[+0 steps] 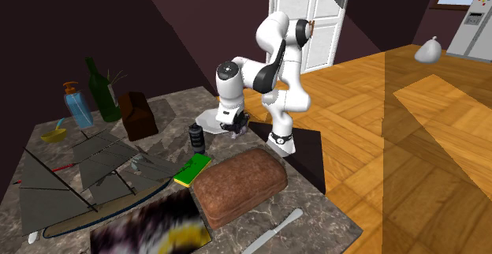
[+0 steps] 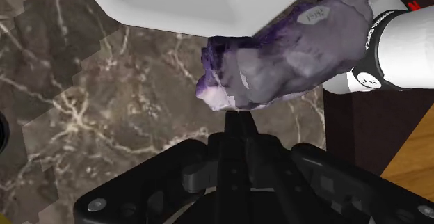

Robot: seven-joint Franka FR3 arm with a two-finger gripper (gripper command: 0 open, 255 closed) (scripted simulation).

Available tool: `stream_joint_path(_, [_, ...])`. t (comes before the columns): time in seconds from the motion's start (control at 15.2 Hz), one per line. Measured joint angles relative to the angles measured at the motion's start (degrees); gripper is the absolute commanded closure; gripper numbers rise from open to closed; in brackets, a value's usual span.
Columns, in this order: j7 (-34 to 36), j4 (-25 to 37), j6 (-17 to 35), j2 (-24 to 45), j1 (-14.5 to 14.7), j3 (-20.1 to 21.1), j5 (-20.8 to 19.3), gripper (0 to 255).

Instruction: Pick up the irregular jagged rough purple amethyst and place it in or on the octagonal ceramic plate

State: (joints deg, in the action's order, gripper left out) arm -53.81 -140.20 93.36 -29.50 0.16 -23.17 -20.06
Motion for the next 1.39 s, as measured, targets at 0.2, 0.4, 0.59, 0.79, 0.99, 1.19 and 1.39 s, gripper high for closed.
stream_joint_path(0.2, [1.0, -0.5, -0.4, -1.4, -0.7, 0.1, 0.1, 0])
stream_joint_path(0.4, [6.3, -3.7, -1.5, -8.7, -4.9, -0.1, 0.1, 0])
stream_joint_path(0.59, [12.5, -7.1, -4.3, -18.4, -10.4, 0.8, 0.7, 0])
stream_joint_path(0.79, [15.8, -10.4, -4.3, -23.5, -13.5, 1.0, 0.9, 0])
stream_joint_path(0.99, [16.3, -12.8, -2.5, -24.4, -14.3, 0.4, 0.2, 0])
stream_joint_path(1.19, [16.4, -15.2, -0.7, -25.0, -14.8, -0.3, -0.6, 0])
stream_joint_path(1.39, [16.4, -15.7, -0.3, -25.1, -14.9, -0.4, -0.8, 0])
